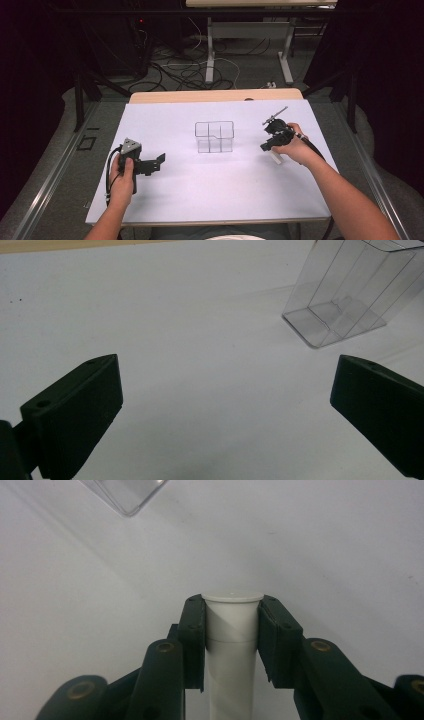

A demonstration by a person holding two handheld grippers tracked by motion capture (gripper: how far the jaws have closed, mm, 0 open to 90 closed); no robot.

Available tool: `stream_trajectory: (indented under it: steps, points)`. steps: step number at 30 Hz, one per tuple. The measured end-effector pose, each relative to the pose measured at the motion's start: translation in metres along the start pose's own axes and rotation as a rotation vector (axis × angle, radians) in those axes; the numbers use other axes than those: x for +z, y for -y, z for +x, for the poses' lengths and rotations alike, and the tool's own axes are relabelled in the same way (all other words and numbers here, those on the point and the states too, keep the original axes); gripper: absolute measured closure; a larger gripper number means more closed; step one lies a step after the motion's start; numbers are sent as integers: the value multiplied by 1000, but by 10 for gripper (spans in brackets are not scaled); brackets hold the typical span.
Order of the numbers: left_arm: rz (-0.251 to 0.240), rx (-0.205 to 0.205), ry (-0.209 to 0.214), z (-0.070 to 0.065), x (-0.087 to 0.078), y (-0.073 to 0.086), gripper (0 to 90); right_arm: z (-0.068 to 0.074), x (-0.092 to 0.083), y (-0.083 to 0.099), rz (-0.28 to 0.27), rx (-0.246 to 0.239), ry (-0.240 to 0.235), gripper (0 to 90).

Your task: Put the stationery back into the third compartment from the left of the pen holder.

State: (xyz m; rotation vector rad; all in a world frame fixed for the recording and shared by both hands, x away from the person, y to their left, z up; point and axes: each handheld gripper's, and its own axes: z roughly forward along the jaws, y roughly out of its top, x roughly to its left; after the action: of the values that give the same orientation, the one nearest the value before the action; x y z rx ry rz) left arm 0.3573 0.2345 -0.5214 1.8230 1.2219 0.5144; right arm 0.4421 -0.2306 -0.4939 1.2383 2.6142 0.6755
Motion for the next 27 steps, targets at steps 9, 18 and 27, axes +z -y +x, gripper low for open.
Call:
stream_trajectory:
  steps: [9,18,27]
  points:
    - [-7,1,-5,1,0,0,5,5,-8,-2,-85,29,34,669]
    - [-7,3,-5,1,0,0,6,5,-18,-8,-194,67,65,668]
    - [-4,3,-3,1,0,0,6,2,-27,-12,-315,118,92,668]
